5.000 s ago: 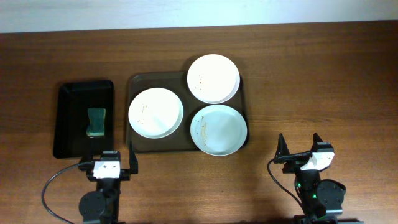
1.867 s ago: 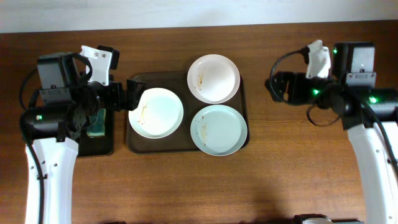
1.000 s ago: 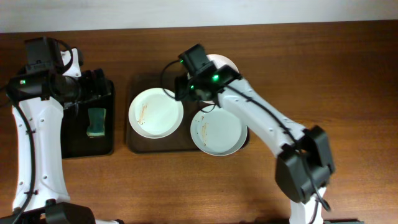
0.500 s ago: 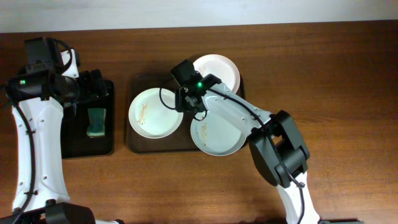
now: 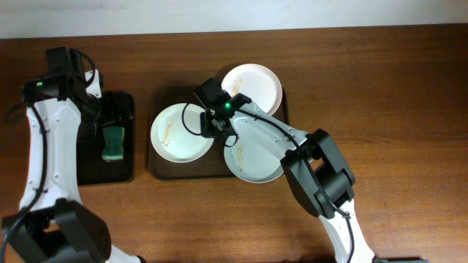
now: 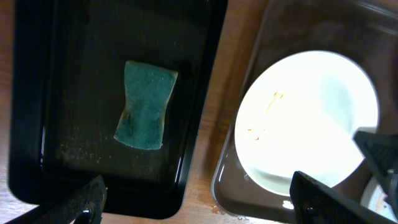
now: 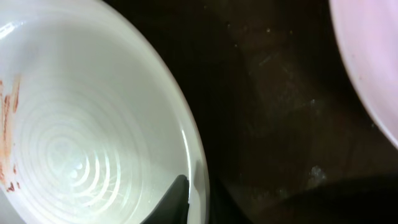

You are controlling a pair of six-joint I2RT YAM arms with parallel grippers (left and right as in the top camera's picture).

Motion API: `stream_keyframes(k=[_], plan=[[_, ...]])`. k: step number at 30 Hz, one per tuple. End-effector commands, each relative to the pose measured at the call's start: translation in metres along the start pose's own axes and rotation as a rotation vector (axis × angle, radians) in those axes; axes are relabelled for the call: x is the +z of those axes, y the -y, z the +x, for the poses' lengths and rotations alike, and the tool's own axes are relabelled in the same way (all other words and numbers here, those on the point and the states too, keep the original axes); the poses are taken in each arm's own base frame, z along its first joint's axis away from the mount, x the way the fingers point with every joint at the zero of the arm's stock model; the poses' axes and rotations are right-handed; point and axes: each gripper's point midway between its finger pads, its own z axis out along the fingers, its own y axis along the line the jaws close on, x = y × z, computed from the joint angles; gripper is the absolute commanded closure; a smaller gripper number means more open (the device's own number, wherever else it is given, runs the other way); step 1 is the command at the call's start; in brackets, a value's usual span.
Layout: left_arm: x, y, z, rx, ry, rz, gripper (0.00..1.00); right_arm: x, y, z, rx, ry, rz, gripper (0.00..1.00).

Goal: Clean dirty plates on tray and stack at the side
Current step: 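Grasp the green sponge with left gripper, grip white plate rim with right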

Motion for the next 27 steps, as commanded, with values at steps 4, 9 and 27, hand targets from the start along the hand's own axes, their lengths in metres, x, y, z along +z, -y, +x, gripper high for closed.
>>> stream_keyframes(k=[4,9,27], plan=[[0.021,-0.007,0.008,-0.02,-0.085,-0.032,0.07,0.02,0.004,0.008,-0.001,-0.027,0.018,0.96],[0.021,-0.013,0.011,0.011,-0.101,-0.065,0.11,0.024,0.006,0.009,0.0,-0.032,0.022,0.96],[0.104,-0.051,0.028,0.144,-0.14,-0.225,0.42,0.024,0.005,0.008,0.0,-0.028,0.019,0.96]])
